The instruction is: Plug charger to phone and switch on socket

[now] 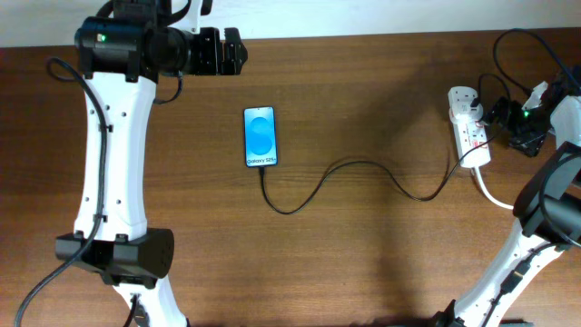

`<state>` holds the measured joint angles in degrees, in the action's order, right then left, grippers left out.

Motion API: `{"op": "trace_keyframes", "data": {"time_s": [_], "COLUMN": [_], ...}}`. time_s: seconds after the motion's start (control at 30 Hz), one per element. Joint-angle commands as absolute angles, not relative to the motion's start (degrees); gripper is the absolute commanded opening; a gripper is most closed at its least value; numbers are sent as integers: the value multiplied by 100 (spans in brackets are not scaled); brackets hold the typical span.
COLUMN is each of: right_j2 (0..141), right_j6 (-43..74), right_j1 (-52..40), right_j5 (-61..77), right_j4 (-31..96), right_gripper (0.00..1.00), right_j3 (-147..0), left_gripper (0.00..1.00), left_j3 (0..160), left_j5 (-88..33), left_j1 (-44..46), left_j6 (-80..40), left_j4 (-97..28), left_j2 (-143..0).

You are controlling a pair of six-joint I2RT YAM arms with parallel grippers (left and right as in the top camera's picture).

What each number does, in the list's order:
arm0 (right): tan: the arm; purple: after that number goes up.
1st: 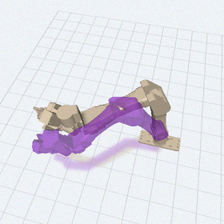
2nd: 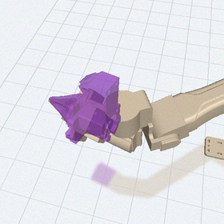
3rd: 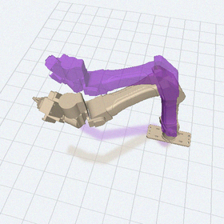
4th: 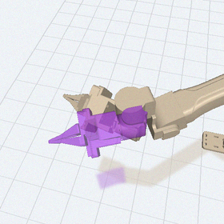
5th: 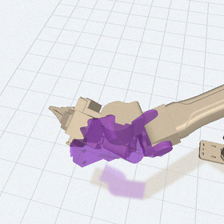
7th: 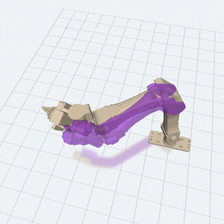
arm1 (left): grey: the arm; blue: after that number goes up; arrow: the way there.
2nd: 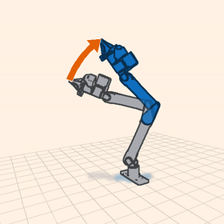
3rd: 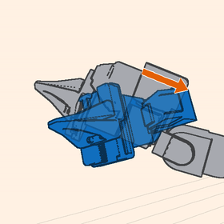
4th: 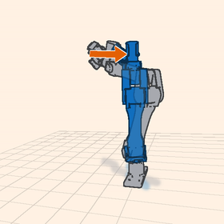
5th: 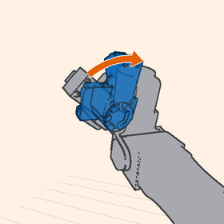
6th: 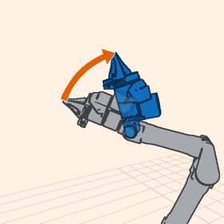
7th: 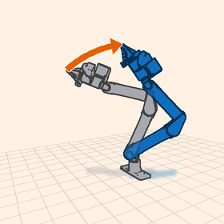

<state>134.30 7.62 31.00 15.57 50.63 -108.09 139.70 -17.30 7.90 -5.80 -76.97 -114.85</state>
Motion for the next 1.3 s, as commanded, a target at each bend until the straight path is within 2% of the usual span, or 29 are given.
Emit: {"op": "trace_keyframes", "data": {"time_s": [0.0, 0.53, 0.67, 0.8, 0.9, 1.0, 1.27], "right_j2": [13539, 13537, 13391, 13063, 12879, 12285, 11039], "right_j6": [777, 628, 617, 598, 226, 19, -86], "right_j1": [2921, 2803, 3398, 3979, 3990, 3605, 1249], "right_j5": [1586, 1415, 1496, 1457, 1964, 2255, 2231], "right_j4": [5199, 5376, 6333, 7948, 8868, 9415, 9734], "right_gripper": [99, 99, 99, 99, 99, 99, 98], "right_j3": [-10613, -10704, -11863, -13996, -15233, -15979, -16007], "left_gripper": [99, 99, 99, 99, 99, 99, 99], "left_j3": [13976, 13976, 13976, 13976, 13976, 13976, 13976], "left_j5": [-1712, -1712, -1710, -1712, -1712, -1710, -1710], "left_j1": [773, 773, 773, 773, 773, 773, 773], "left_j6": [-550, -550, -550, -550, -550, -550, -550], "left_j4": [-7682, -7725, -7719, -7725, -7749, -7832, -7835], "left_j2": [-11419, -11419, -11419, -11419, -11419, -11419, -11419]}}
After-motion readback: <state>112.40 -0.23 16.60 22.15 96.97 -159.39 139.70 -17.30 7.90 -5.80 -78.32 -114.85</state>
